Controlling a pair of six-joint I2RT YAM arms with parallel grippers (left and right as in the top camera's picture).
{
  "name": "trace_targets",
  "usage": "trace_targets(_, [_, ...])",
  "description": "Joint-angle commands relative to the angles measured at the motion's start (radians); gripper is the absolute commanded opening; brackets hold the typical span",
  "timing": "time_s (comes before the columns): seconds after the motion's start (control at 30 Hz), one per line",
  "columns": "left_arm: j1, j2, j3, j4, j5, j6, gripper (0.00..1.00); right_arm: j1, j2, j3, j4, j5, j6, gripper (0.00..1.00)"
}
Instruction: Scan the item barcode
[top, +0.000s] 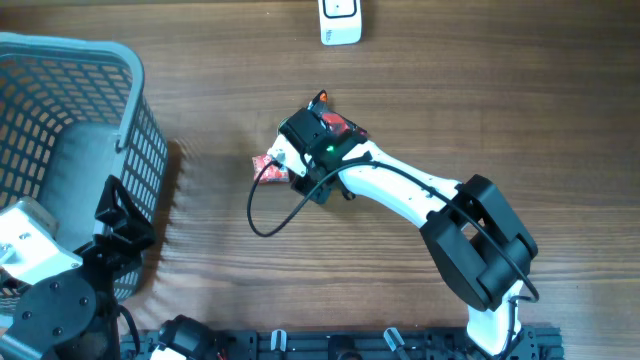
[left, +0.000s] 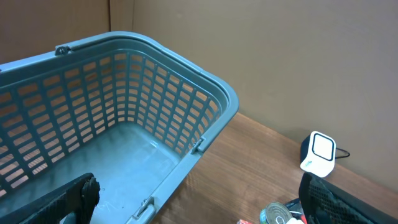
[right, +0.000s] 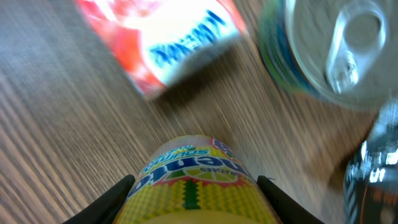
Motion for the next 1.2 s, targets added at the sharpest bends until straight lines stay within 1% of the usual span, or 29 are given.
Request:
trace_targets(0.0, [-0.004,0.002,-0.003,-0.002,0.002,-0.014,1.0,0.0,-0.004,0.008,-0.053,0.064,0.306,0.55])
trace_targets(0.13, [-0.004,0.002,-0.003,-0.002,0.002,-0.014,1.0,0.0,-0.028,0.008,-0.107,0.065,0.591,0.54])
trace_targets(0.17, [-0.004,0.002,-0.003,-0.002,0.002,-0.014,1.0,0.0,-0.031,0.008,-0.113,0.065,0.636,0.54])
trace_targets(0.2, [-0.004,0.002,-0.003,-0.002,0.002,-0.014,1.0,0.0,-0.037,0.008,-0.124,0.065,0.723,0.53])
trace_targets(0.27, [-0.004,0.002,-0.003,-0.002,0.002,-0.014,1.0,0.0,-0.042,0.008,-0.132,0.065,0.85,0.53])
trace_targets(0.3, [-0.004,0.002,-0.003,-0.002,0.002,-0.014,1.0,0.0,-0.042,0.008,-0.134,0.065,0.892,0.53])
trace_targets(0.53, [-0.004,0.002,-0.003,-0.002,0.013,-0.015,1.0,-0.001,-0.043,0.008,-0.193,0.065,1.345,0.53])
trace_targets(0.8, [-0.004,0.002,-0.004,-0.002,0.013,-0.066,1.0,-0.001,-0.043,0.007,-0.199,0.093,1.744,0.54])
trace_targets(1.07, [-0.004,0.002,-0.003,-0.005,0.013,-0.067,1.0,-0.004,-0.043,0.007,-0.232,0.136,2.094,0.55])
trace_targets(1.1, [-0.004,0.002,-0.003,-0.005,0.013,-0.068,1.0,-0.006,-0.043,0.007,-0.233,0.135,2.118,0.57])
trace_targets(1.13, [-0.004,0.002,-0.003,-0.005,0.013,-0.068,1.0,-0.01,-0.043,0.007,-0.234,0.135,2.137,0.64])
trace_targets(1.17, [-0.004,0.002,-0.003,-0.005,0.013,-0.068,1.0,-0.012,-0.043,0.007,-0.234,0.131,2.141,0.77])
